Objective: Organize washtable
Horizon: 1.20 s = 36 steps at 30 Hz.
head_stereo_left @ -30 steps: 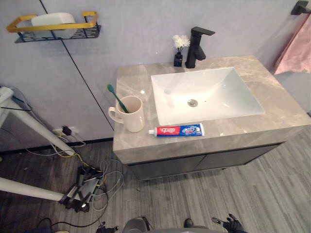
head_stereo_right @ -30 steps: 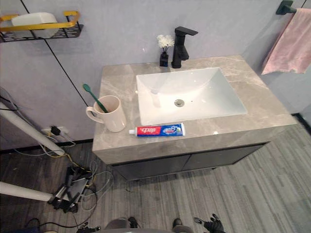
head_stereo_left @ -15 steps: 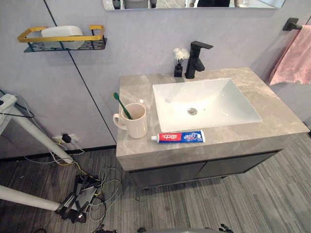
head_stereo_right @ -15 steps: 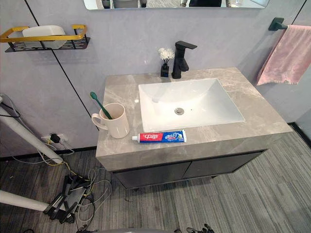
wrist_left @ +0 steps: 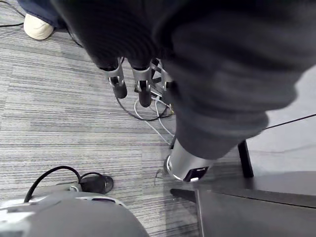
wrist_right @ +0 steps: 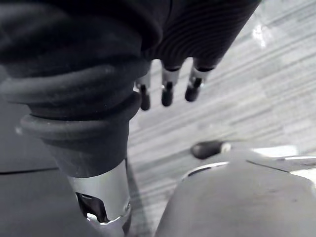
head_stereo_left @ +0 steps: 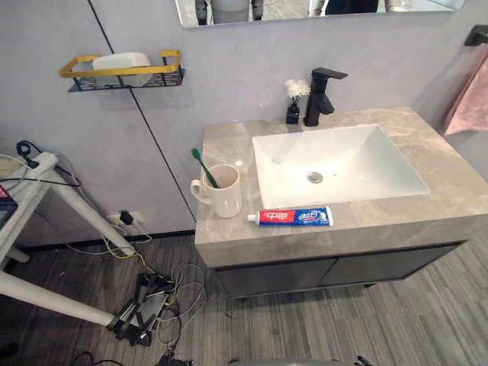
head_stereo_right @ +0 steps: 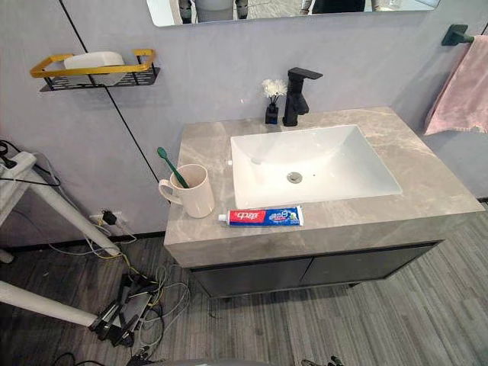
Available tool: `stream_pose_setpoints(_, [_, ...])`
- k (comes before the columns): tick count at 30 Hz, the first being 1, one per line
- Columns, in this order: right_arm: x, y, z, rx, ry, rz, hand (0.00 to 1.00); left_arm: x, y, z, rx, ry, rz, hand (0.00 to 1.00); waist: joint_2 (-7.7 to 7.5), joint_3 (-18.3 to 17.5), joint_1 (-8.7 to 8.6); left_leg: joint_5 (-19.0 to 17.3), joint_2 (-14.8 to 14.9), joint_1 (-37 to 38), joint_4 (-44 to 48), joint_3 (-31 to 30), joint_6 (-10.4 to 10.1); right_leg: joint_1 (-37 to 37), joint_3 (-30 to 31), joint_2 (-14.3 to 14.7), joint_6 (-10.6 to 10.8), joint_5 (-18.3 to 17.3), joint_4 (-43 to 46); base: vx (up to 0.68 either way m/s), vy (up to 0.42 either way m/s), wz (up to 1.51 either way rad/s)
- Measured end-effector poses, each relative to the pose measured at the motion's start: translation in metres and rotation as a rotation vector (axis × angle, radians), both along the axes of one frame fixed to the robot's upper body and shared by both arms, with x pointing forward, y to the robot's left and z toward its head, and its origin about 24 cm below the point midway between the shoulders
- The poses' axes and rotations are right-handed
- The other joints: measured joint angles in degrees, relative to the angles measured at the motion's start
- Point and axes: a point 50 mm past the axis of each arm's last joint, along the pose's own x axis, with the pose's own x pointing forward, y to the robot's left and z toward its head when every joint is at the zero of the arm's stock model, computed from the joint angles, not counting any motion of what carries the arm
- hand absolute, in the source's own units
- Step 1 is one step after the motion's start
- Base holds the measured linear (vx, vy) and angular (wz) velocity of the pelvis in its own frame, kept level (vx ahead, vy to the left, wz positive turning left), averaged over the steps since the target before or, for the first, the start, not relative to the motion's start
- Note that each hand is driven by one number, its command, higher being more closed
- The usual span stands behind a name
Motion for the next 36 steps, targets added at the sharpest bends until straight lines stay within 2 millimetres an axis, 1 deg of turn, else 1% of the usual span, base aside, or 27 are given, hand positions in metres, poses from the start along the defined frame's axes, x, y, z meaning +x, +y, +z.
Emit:
stream_pose_setpoints(6, [-0.001, 0.001, 0.000, 0.003, 0.001, 0.000, 0.00, 0.000, 0.001, 0.000, -0.007, 0.006, -0.030, 0.00, -0.26, 0.0, -0.03, 0.0, 0.0, 0.2, 0.0, 0.0, 0.0, 0.0, 0.3, 0.0, 0.1, 0.0, 0.1, -0.02, -0.014, -0.02])
stream_pose_setpoints(9, [-0.001, 0.002, -0.001, 0.005, 0.003, -0.002, 0.00, -0.003, 0.007, 0.000, -0.004, 0.005, 0.024, 0.00, -0.44, 0.1, 0.11, 0.0, -0.1, 0.1, 0.0, -1.2, 0.0, 0.0, 0.0, 0.0, 0.1, 0.0, 0.0, 0.00, -0.023, 0.04])
stream_pose_setpoints(11, [-0.003, 0.003, -0.001, 0.013, 0.002, -0.036, 0.00, -0.014, 0.015, 0.000, -0.016, -0.010, 0.251, 0.00, -0.76, -0.1, 0.25, 0.0, -0.3, -0.4, 0.0, -2.7, 0.1, 0.1, -1.1, -0.2, 0.2, -0.1, 0.0, 0.00, -0.040, 0.23])
stream_pose_setpoints(12, [-0.004, 0.004, -0.002, 0.017, 0.005, -0.043, 0.00, -0.019, 0.019, 0.001, -0.014, -0.014, 0.327, 0.00, -0.73, -0.3, 0.21, 0.1, -0.4, -0.6, 0.0, -3.3, 0.1, 0.2, -1.7, -0.2, 0.3, -0.3, 0.0, 0.01, -0.042, 0.35])
stream_pose_setpoints(13, [-0.007, 0.005, -0.002, 0.023, 0.012, -0.045, 0.00, -0.026, 0.028, 0.002, 0.000, -0.020, 0.429, 0.00, -0.87, -0.4, 0.30, 0.1, -0.5, -0.8, 0.0, -4.1, 0.2, 0.4, -2.4, -0.3, 0.3, -0.5, 0.0, 0.01, -0.048, 0.39])
stream_pose_setpoints(14, [-0.009, 0.005, -0.003, 0.034, 0.021, -0.053, 0.00, -0.040, 0.045, 0.006, 0.043, -0.027, 0.581, 0.00, -1.29, -0.4, 0.48, 0.1, -0.5, -0.8, 0.0, -4.9, 0.2, 0.8, -3.2, -0.3, 0.3, -0.8, 0.0, 0.02, -0.055, 0.36])
stream_pose_setpoints(15, [-0.013, 0.005, -0.004, 0.043, 0.031, -0.071, 0.00, -0.055, 0.064, 0.012, 0.103, -0.030, 0.719, 0.00, -1.14, -0.6, 0.85, 0.1, -0.5, -0.8, 0.0, -5.2, 0.2, 1.0, -3.3, -0.3, 0.3, -1.0, 0.0, 0.04, -0.067, 0.33])
stream_pose_setpoints(16, [-0.015, 0.004, -0.004, 0.042, 0.032, -0.080, 0.00, -0.071, 0.108, 0.031, 0.239, -0.101, 0.949, 0.00, -1.48, -0.9, 2.30, 0.1, -0.5, -0.9, 0.0, -6.0, 0.2, 1.2, -3.9, -0.2, 0.1, -1.3, 0.0, 0.03, -0.068, 0.31])
stream_pose_setpoints(17, [-0.014, 0.003, -0.003, 0.041, 0.031, -0.078, 0.00, -0.071, 0.132, 0.045, 0.318, -0.154, 1.023, 0.00, -1.38, -0.9, 2.99, 0.1, -0.5, -0.9, 0.0, -6.8, 0.2, 1.7, -4.7, -0.2, -0.1, -1.5, 0.0, 0.02, -0.058, 0.31])
stream_pose_setpoints(18, [-0.014, 0.003, -0.003, 0.041, 0.031, -0.078, 0.00, -0.071, 0.140, 0.050, 0.344, -0.174, 1.038, 0.00, -1.27, -0.9, 3.04, 0.1, -0.6, -0.9, 0.0, -7.2, 0.2, 1.9, -5.0, -0.3, -0.1, -1.5, 0.0, -0.01, -0.032, 0.32])
stream_pose_setpoints(20, [-0.014, 0.003, -0.003, 0.039, 0.029, -0.077, 0.00, -0.071, 0.168, 0.072, 0.432, -0.280, 1.127, 0.00, -0.89, -1.2, 3.25, 0.3, -1.0, -1.1, 0.0, -8.7, 0.4, 2.5, -6.4, -0.5, -0.1, -1.9, 0.0, -0.01, -0.025, 0.34])
stream_pose_setpoints(21, [-0.013, 0.003, -0.003, 0.039, 0.028, -0.076, 0.00, -0.068, 0.177, 0.080, 0.460, -0.320, 1.159, 0.00, -0.81, -1.2, 3.41, 0.3, -1.1, -1.2, 0.0, -9.4, 0.5, 2.7, -7.0, -0.6, -0.1, -2.0, 0.0, -0.01, -0.029, 0.41])
stream_pose_setpoints(22, [-0.014, 0.003, -0.003, 0.039, 0.030, -0.074, 0.00, -0.064, 0.193, 0.095, 0.523, -0.382, 1.207, 0.00, -0.79, -1.3, 3.59, 0.4, -1.2, -1.3, 0.0, -10.3, 0.5, 3.1, -8.1, -0.6, -0.1, -2.3, 0.1, -0.01, -0.043, 0.43])
stream_pose_setpoints(23, [-0.014, 0.004, -0.004, 0.038, 0.033, -0.063, 0.00, -0.055, 0.218, 0.122, 0.623, -0.465, 1.242, 0.00, -0.83, -1.3, 4.32, 0.4, -1.2, -1.3, 0.0, -11.2, 0.5, 3.2, -8.9, -0.7, 0.0, -2.9, 0.7, -0.01, -0.044, 0.43])
stream_pose_setpoints(24, [-0.019, 0.005, -0.004, 0.039, 0.043, -0.056, 0.00, -0.042, 0.243, 0.155, 0.714, -0.574, 1.239, 0.00, -0.86, -1.4, 5.09, 0.5, -1.2, -1.4, 0.1, -11.8, 0.5, 3.2, -9.4, -0.7, 0.0, -3.3, 1.3, -0.01, -0.053, 0.33])
stream_pose_setpoints(25, [-0.017, 0.006, -0.004, 0.040, 0.038, -0.053, 0.00, -0.034, 0.253, 0.176, 0.767, -0.654, 1.227, 0.00, -0.93, -1.7, 5.52, 0.4, -1.2, -1.9, 0.4, -12.1, 0.4, 2.9, -9.8, -0.7, 0.1, -3.7, 1.7, 0.01, -0.041, 0.41])
stream_pose_setpoints(26, [-0.016, 0.010, -0.004, 0.044, 0.030, -0.039, 0.00, -0.006, 0.263, 0.232, 0.902, -0.873, 1.163, 0.00, -1.41, -2.1, 6.40, 0.3, -1.4, -2.9, 1.4, -13.5, 0.3, 2.7, -10.9, -0.9, 0.1, -4.3, 2.5, 0.02, -0.041, 0.57])
stream_pose_setpoints(27, [-0.014, 0.013, -0.004, 0.046, 0.023, -0.022, 0.00, 0.015, 0.259, 0.275, 1.023, -1.030, 1.062, 0.00, -1.86, -2.4, 6.35, 0.4, -1.7, -3.8, 2.0, -14.9, 0.3, 2.6, -11.9, -1.1, 0.1, -4.7, 3.0, 0.04, -0.040, 0.78])
stream_pose_setpoints(28, [-0.010, 0.014, -0.003, 0.041, 0.009, 0.003, 0.00, 0.042, 0.237, 0.321, 1.159, -1.211, 0.880, 0.00, -1.71, -2.7, 6.46, 0.4, -2.1, -4.5, 2.9, -16.3, 0.3, 2.7, -12.9, -1.3, 0.1, -4.9, 3.6, 0.02, -0.026, 0.66])
stream_pose_setpoints(29, [-0.007, 0.013, -0.002, 0.033, -0.003, 0.005, 0.00, 0.053, 0.222, 0.335, 1.203, -1.280, 0.801, 0.00, -1.43, -2.9, 6.54, 0.4, -2.2, -4.9, 3.3, -16.9, 0.3, 2.7, -12.9, -1.5, 0.1, -4.9, 3.9, 0.02, -0.008, 0.61])
stream_pose_setpoints(30, [0.001, 0.008, 0.000, 0.017, -0.033, 0.009, 0.00, 0.069, 0.190, 0.353, 1.249, -1.418, 0.674, 0.00, -0.94, -3.3, 6.47, 0.4, -2.4, -5.5, 4.2, -18.0, 0.3, 2.8, -12.7, -1.9, 0.1, -4.9, 4.4, 0.00, 0.027, 0.39])
stream_pose_setpoints(31, [0.006, 0.007, 0.001, 0.010, -0.047, 0.012, 0.00, 0.073, 0.168, 0.358, 1.266, -1.493, 0.629, 0.00, 0.01, -3.3, 6.22, 0.4, -2.9, -5.8, 4.6, -18.3, 0.3, 2.8, -12.8, -2.1, 0.1, -4.9, 4.4, -0.01, 0.041, 0.32])
stream_pose_setpoints(32, [0.010, 0.004, 0.003, 0.002, -0.063, 0.012, 0.00, 0.079, 0.143, 0.356, 1.238, -1.558, 0.603, 0.00, 0.49, -3.2, 6.23, 0.4, -3.2, -6.1, 5.0, -18.5, 0.3, 2.9, -12.9, -2.5, 0.1, -4.9, 4.3, -0.02, 0.037, 0.11])
stream_pose_setpoints(33, [0.010, 0.005, 0.003, 0.004, -0.063, 0.011, 0.00, 0.083, 0.131, 0.354, 1.212, -1.580, 0.586, 0.00, 0.88, -3.2, 6.29, 0.4, -3.3, -6.1, 5.3, -18.5, 0.3, 3.0, -12.9, -2.5, 0.1, -4.9, 4.4, -0.03, 0.021, 0.08])
stream_pose_setpoints(34, [0.010, 0.009, 0.002, 0.016, -0.063, 0.009, 0.00, 0.091, 0.114, 0.355, 1.170, -1.623, 0.531, 0.00, 1.17, -3.3, 6.31, 0.4, -3.3, -6.0, 5.9, -19.0, 0.3, 3.6, -13.2, -2.5, 0.1, -4.9, 4.4, -0.04, -0.012, 0.08])
stream_pose_setpoints(35, [0.013, 0.013, 0.002, 0.025, -0.070, 0.010, 0.00, 0.099, 0.096, 0.362, 1.132, -1.696, 0.457, 0.00, 1.04, -3.3, 6.22, 0.3, -3.0, -5.7, 6.0, -19.1, 0.3, 4.0, -13.4, -2.3, 0.1, -4.9, 4.6, -0.05, -0.014, 0.07])
stream_pose_setpoints(36, [0.013, 0.015, 0.002, 0.029, -0.074, 0.014, 0.00, 0.102, 0.086, 0.367, 1.104, -1.744, 0.416, 0.00, 0.92, -3.2, 6.24, 0.3, -3.0, -5.6, 6.0, -19.1, 0.3, 4.0, -13.4, -2.3, 0.1, -4.9, 4.7, -0.07, -0.007, 0.02])
